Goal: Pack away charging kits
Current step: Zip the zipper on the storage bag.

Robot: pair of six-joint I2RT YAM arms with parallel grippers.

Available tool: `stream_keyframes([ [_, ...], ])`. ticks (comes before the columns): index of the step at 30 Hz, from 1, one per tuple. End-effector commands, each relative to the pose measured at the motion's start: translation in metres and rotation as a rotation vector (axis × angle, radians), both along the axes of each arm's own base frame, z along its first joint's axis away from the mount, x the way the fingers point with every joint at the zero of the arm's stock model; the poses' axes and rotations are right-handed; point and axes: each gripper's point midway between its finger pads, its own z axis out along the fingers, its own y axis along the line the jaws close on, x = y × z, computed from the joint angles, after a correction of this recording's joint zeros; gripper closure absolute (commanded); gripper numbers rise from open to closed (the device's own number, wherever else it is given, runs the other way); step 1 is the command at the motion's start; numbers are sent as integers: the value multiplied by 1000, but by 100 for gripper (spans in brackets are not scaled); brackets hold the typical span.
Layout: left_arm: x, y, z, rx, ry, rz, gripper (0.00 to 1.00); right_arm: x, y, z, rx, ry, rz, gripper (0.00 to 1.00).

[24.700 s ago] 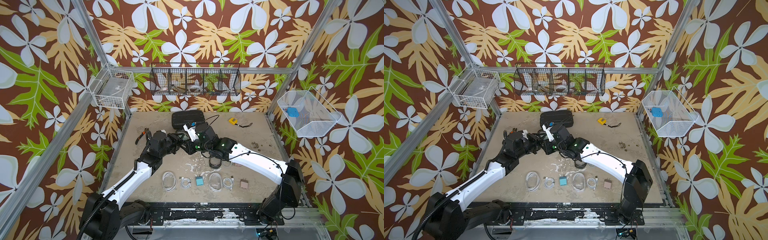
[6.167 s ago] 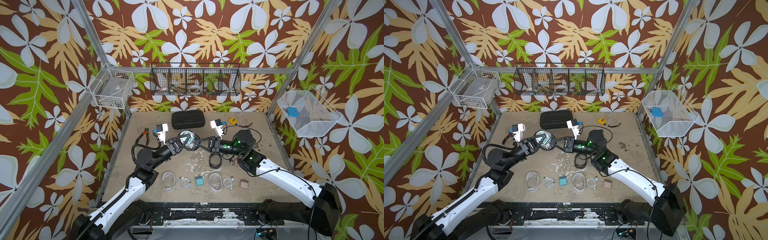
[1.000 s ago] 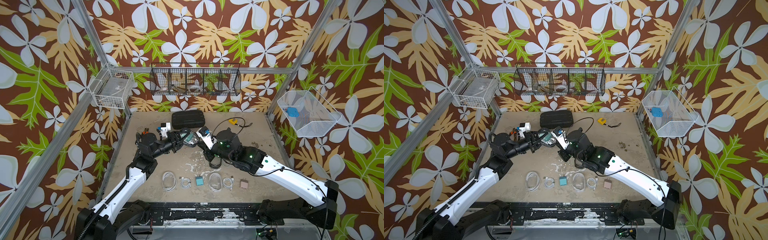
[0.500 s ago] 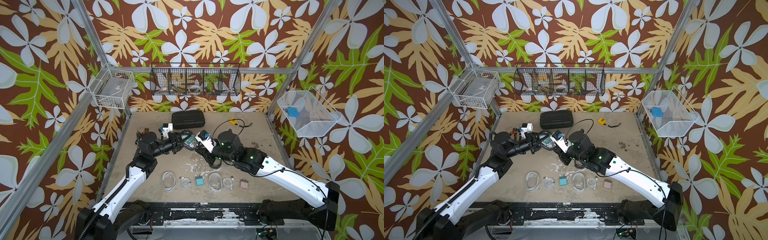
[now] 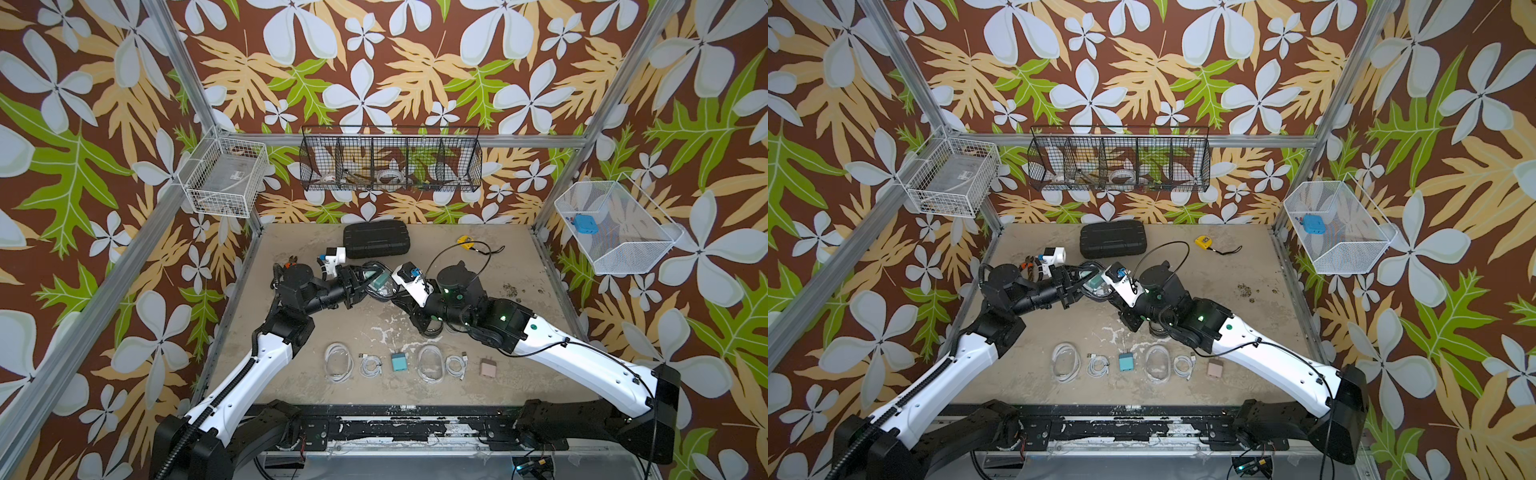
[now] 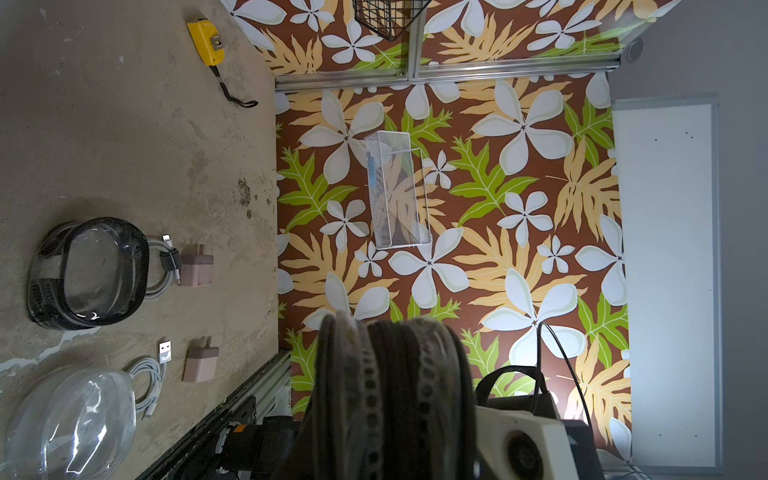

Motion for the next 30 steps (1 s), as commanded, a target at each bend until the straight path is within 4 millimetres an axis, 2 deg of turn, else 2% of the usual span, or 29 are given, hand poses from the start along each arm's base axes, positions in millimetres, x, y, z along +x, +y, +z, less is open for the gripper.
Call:
stream_keyframes([
  [1,-3,1,18,-39,-65,-6,92,0,2,0,5,-6,7,96],
  [2,-3,1,18,-39,-64,-5,92,1,0,1,2,-11,-4,100],
  [9,-2,1,15,-30,-60,-14,92,18,-20,0,-91,-76,-122,100],
  [16,-7,-2,7,32,-60,-49,95,34,-34,18,-106,-154,-221,100],
  [25,-18,-7,-4,75,-110,-122,97,53,-29,38,-138,-249,-255,100],
  [30,-29,-10,-2,89,-174,-187,99,51,-14,56,-76,-246,-175,100],
])
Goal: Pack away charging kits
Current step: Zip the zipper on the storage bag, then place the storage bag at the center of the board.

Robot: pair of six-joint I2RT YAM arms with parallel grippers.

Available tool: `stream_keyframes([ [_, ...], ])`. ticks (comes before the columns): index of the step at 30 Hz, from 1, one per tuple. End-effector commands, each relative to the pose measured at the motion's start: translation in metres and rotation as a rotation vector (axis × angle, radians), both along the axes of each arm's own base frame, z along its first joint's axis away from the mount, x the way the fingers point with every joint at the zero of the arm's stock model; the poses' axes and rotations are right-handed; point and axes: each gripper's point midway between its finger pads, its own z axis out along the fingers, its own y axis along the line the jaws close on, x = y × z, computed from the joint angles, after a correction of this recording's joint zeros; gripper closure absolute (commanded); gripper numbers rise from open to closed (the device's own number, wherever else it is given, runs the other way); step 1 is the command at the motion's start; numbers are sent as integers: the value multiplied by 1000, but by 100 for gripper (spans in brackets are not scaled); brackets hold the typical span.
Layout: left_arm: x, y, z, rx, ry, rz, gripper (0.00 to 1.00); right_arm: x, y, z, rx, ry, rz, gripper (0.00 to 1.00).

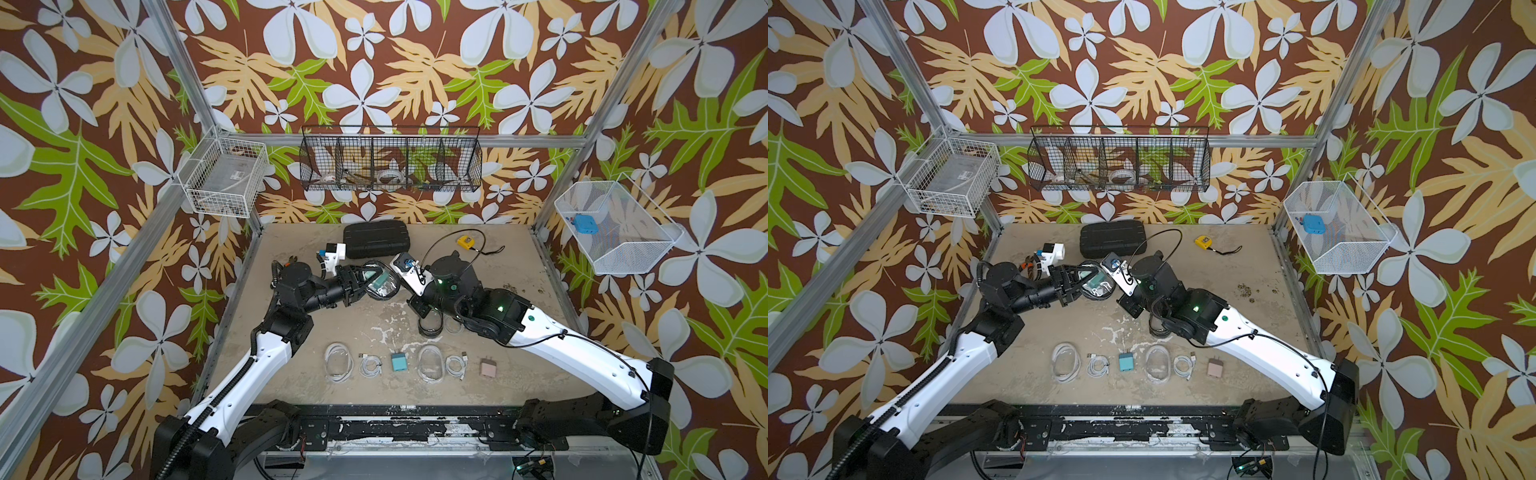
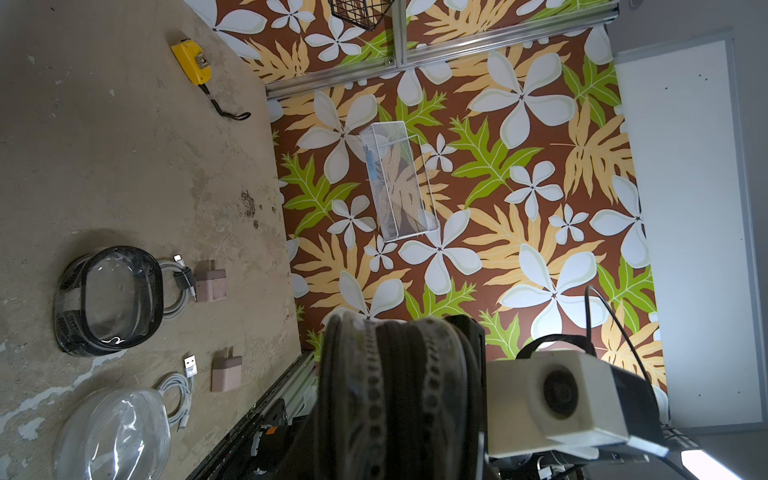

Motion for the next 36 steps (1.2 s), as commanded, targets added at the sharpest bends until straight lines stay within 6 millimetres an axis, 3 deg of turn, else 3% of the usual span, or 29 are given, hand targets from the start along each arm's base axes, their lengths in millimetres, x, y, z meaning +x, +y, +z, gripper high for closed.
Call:
stream_keyframes([
  [1,-27,-10,-4,27,-44,-157,100,8,10,37,112,-73,26,100],
  [9,-39,-11,-26,66,-37,-208,100,4,31,43,142,-39,144,100],
  [12,-42,-11,-31,73,-41,-220,100,17,28,32,121,-12,104,100],
  [15,-30,-2,-38,82,-34,-140,100,27,18,25,119,24,48,100],
  [17,-15,5,-43,68,-44,-72,100,28,7,19,130,72,30,83],
  [19,8,10,-67,119,-25,14,100,26,-6,8,141,111,13,66],
  [21,28,14,-96,195,-16,75,100,23,-18,-6,142,147,-15,56],
  [25,60,10,-140,318,-12,92,100,18,-34,-43,166,286,-55,51],
  [26,66,8,-150,343,-13,84,100,16,-36,-50,174,314,-58,36],
  [30,90,6,-198,490,21,52,100,11,-34,-71,189,378,-57,34],
  [36,109,6,-263,659,67,-4,99,15,-32,-75,187,369,-54,33],
])
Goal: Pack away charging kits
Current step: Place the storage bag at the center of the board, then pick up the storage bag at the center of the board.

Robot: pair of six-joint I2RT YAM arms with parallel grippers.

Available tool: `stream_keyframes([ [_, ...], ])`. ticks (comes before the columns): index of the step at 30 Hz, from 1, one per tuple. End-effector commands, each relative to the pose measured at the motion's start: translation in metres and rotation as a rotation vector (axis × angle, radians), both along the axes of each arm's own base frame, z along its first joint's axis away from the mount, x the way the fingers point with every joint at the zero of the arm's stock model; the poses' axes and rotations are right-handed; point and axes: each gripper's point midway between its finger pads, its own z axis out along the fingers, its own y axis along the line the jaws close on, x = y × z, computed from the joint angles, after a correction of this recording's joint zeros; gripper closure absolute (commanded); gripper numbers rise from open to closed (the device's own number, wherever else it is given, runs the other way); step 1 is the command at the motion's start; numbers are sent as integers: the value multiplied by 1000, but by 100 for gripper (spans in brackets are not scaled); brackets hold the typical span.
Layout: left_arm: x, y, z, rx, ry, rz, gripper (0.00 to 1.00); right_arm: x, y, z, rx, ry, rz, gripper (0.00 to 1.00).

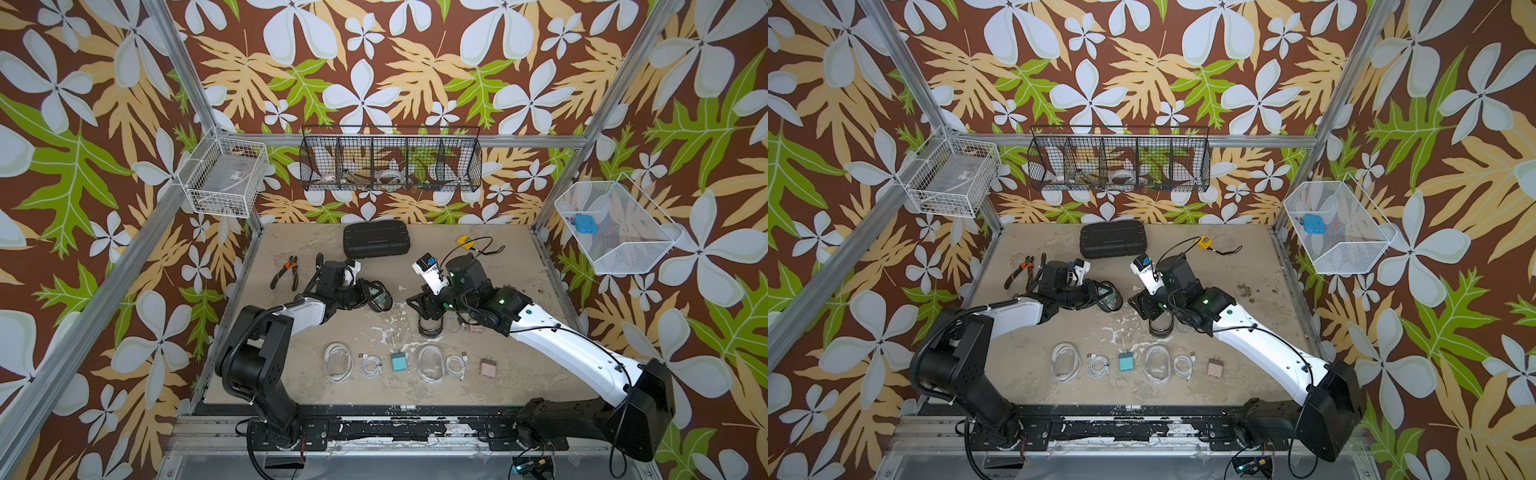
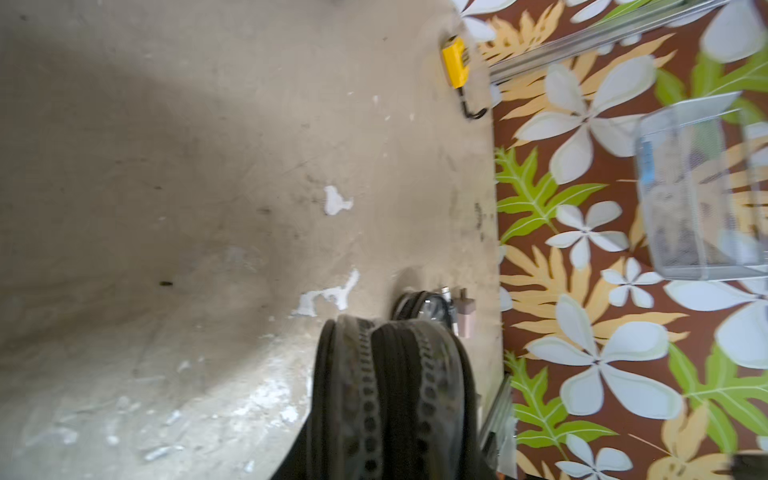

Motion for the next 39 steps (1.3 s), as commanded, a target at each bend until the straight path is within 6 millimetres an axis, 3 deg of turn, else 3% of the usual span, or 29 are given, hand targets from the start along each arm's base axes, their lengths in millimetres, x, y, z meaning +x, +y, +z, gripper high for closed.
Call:
stream_keyframes([
  [1,4,4,-31,129,-17,-60,99,5,5,6,29,-18,-1,33],
  [5,8,16,-58,220,25,-49,94,12,-2,-2,34,4,-22,32],
  [6,9,21,-63,241,38,-34,88,14,-6,-6,36,18,-33,31],
  [9,10,38,-70,325,53,9,52,23,-21,-10,58,46,-73,30],
  [13,13,65,-62,465,42,98,15,31,-45,-4,97,40,-151,29],
  [16,15,88,-49,584,25,174,15,31,-58,3,129,25,-185,27],
  [19,12,94,-27,715,-18,200,16,30,-70,8,137,6,-225,25],
  [21,7,77,-7,752,-55,175,17,31,-83,6,145,11,-270,25],
  [23,-3,46,12,746,-86,133,20,33,-100,2,172,29,-322,25],
  [26,-22,-13,35,732,-150,53,23,35,-135,-8,237,63,-431,25],
  [29,-39,-71,43,717,-183,-28,24,36,-173,-17,320,89,-551,25],
  [31,-51,-109,43,734,-216,-91,24,33,-186,-19,359,84,-600,25],
  [34,-59,-149,31,803,-237,-156,23,30,-200,-23,367,75,-653,24],
  [36,-63,-167,20,820,-234,-192,23,27,-208,-24,378,74,-674,24],
  [39,-63,-179,11,857,-245,-193,23,22,-214,-25,400,68,-695,23],
])
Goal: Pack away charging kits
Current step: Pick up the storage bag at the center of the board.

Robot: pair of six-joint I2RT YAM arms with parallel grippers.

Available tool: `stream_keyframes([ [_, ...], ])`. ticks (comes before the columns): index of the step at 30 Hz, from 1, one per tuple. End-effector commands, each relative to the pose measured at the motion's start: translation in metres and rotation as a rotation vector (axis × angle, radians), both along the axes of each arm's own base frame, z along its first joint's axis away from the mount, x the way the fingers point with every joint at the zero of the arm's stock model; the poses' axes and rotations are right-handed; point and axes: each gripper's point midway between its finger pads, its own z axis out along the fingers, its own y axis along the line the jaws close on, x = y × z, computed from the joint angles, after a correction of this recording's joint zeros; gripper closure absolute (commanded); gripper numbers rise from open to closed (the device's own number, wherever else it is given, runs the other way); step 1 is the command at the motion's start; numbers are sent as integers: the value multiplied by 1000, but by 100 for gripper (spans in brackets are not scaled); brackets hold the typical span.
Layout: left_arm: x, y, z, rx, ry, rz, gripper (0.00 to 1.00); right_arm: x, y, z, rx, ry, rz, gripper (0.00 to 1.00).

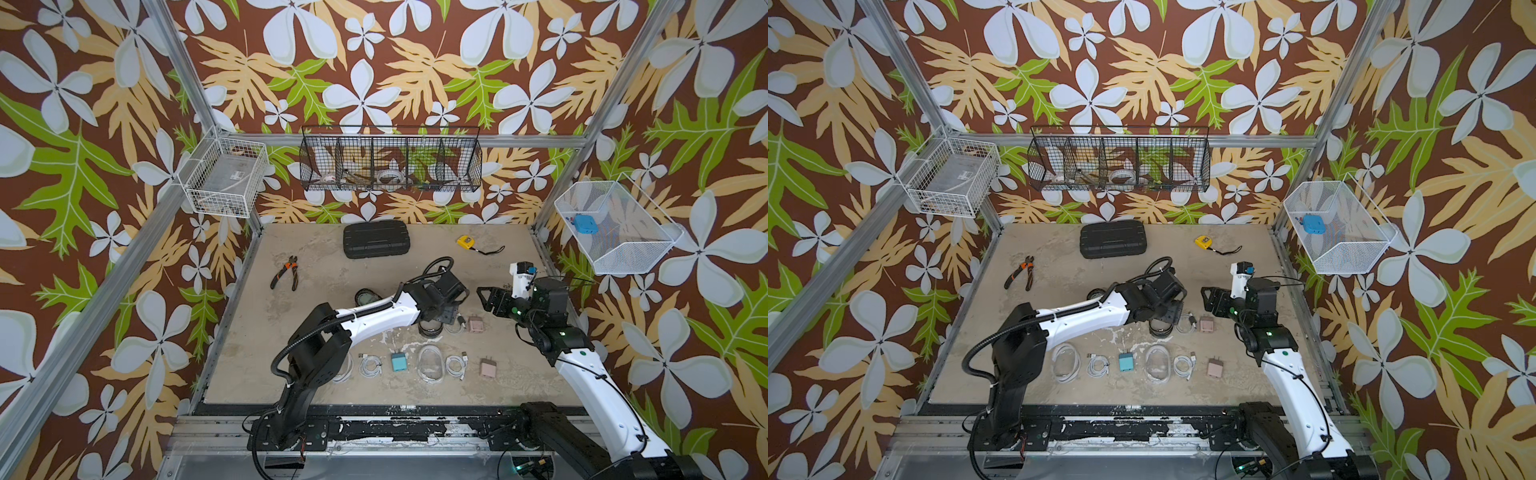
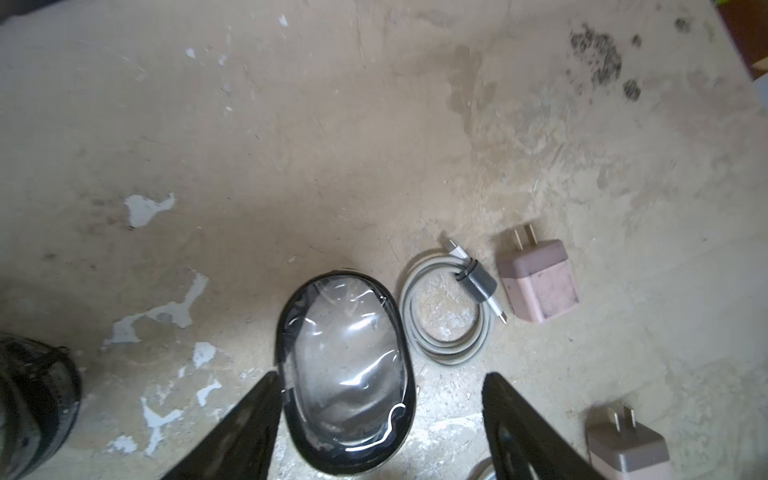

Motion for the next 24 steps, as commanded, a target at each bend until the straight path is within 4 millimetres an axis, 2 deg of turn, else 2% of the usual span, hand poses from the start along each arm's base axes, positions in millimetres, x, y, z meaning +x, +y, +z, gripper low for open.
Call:
stream_keyframes([
  [1,1,9,-7,90,-21,34,23,-1,0,7,35,-32,-8,23],
  [5,1,6,-12,114,-21,20,23,-2,-1,2,29,-23,-13,22],
  [10,-9,5,-23,153,4,-20,23,-2,-2,-8,39,-8,-10,21],
  [20,-1,16,-33,253,-28,-12,22,1,-7,-16,58,13,-15,20],
  [24,-2,14,-42,262,-16,-29,22,2,-8,-18,53,13,-13,20],
])
